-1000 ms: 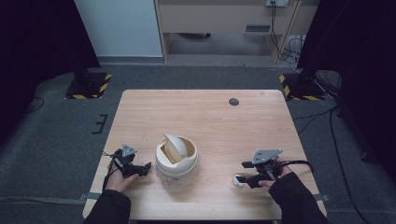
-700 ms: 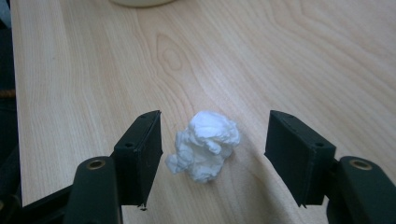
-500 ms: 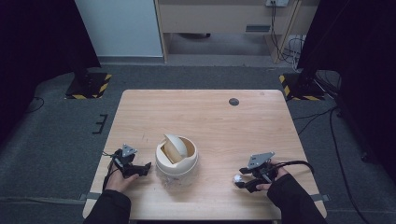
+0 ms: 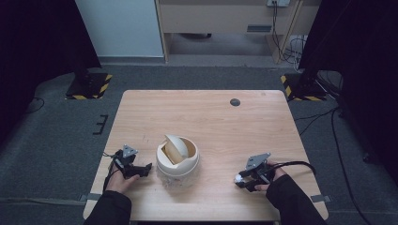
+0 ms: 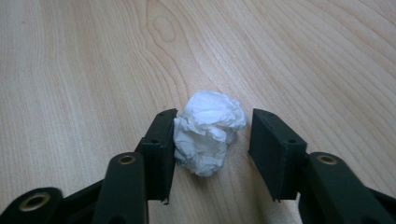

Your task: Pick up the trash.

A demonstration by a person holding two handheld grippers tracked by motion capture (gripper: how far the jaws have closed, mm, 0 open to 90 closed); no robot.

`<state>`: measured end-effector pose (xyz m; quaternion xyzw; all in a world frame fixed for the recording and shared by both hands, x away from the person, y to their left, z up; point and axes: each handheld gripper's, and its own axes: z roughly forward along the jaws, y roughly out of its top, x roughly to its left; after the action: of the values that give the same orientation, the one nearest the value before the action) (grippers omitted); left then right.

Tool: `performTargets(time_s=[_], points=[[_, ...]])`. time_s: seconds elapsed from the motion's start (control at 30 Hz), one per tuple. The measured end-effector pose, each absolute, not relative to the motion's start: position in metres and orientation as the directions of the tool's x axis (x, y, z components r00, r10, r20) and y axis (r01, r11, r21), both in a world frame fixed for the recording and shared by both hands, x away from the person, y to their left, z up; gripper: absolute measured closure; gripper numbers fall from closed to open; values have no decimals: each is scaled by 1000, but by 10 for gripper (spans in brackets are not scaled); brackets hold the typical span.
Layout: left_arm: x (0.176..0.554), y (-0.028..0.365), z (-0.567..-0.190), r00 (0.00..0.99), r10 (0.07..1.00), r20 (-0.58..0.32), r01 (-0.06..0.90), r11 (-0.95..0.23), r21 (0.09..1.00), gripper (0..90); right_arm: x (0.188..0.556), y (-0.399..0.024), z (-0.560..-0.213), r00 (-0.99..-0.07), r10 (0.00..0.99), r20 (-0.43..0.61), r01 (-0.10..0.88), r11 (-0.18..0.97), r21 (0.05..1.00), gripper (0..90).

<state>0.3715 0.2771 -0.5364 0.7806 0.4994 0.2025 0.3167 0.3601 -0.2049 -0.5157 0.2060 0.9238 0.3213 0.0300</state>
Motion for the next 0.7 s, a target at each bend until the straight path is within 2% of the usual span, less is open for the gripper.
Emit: performTargets(time_s=[0.13, 0.3, 0.7], points=[[371, 277, -536, 419, 908, 0, 651, -301, 697, 0, 362, -205, -514, -909, 407, 85, 372, 705, 604, 607], [371, 277, -536, 419, 908, 0, 651, -301, 696, 0, 363, -206, -512, -906, 412, 93, 380, 700, 604, 620], [371, 277, -536, 420, 908, 0, 651, -301, 697, 0, 370, -214, -499, -882, 459, 104, 403, 623, 670, 648]])
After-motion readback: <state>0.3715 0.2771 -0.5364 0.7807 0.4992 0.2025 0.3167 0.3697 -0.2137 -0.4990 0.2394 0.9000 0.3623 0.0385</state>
